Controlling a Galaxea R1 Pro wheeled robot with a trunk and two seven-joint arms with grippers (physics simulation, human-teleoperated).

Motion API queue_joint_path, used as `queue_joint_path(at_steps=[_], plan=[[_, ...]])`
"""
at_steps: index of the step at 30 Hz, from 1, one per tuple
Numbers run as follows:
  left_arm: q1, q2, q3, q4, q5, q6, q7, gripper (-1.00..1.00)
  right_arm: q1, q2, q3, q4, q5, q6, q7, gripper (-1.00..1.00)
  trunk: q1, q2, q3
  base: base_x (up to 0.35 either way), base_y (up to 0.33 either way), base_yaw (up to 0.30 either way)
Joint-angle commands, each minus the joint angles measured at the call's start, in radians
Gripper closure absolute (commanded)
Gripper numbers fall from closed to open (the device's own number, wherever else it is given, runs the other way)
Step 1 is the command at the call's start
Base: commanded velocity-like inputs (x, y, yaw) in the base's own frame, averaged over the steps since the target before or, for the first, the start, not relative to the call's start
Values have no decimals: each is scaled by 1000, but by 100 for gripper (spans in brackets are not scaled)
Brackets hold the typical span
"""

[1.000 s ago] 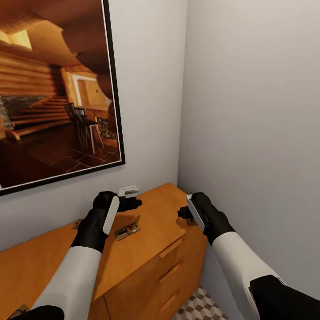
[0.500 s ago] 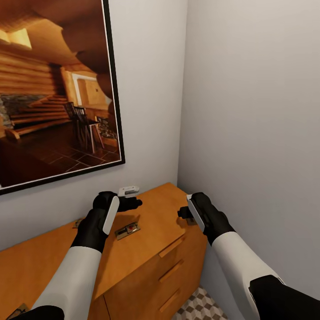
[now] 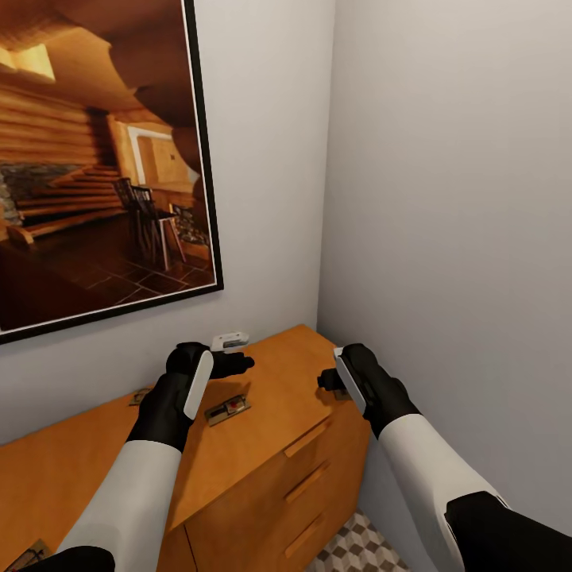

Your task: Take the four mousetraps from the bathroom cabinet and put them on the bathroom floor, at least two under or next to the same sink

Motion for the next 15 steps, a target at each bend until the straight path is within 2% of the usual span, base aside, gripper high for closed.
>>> queue_joint_path(at_steps=[1,15], plan=[[-1,-1,2,0,11,4,9,-100,0,-1,2,0,-5,4,-7,-100,0,-1,-2,0,0,0],[-1,-1,2,1,11,5,9,-100,0,-1,3,0,-5,5,-8,-100,0,-1,-2,0,0,0]])
